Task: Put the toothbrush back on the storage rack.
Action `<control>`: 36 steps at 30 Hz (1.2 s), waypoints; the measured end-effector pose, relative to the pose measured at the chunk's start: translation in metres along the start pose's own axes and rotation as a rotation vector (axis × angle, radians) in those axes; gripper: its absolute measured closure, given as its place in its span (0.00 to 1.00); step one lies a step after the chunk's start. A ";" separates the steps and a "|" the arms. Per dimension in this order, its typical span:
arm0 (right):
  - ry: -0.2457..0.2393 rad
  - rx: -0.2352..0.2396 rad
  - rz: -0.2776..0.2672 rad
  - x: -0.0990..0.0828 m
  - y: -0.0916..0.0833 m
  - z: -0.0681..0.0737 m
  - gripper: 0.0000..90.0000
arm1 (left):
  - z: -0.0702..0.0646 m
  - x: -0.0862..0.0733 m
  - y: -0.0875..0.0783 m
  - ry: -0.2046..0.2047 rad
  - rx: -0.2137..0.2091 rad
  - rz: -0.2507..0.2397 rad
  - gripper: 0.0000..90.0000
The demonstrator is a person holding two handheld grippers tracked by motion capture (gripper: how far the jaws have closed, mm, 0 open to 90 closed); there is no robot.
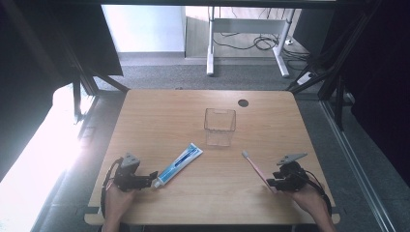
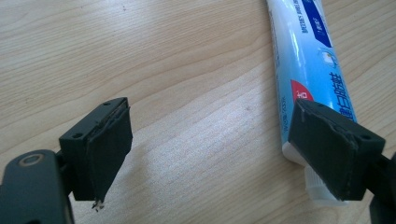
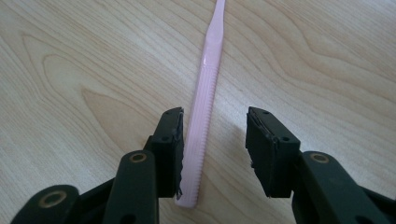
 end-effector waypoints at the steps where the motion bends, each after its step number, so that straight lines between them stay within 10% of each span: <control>1: -0.004 -0.003 0.011 0.001 0.000 0.000 0.65 | 0.000 0.000 0.000 0.001 0.000 0.000 0.15; 16: -0.080 0.025 0.084 0.025 0.003 0.011 1.00 | 0.000 0.000 0.000 0.002 -0.003 -0.001 0.16; 36: -0.063 0.045 0.153 0.023 0.017 0.007 1.00 | -0.001 0.000 0.000 -0.004 -0.006 -0.002 0.16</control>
Point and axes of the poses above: each handheld gripper's, and its own axes: y roughly forward along the jaws, x roughly out of its top, z roughly to its left, the point moved 6 cm from there along y, roughly forward along the jaws, and after that the axes turned 15 degrees about z, right-handed, at the moved point
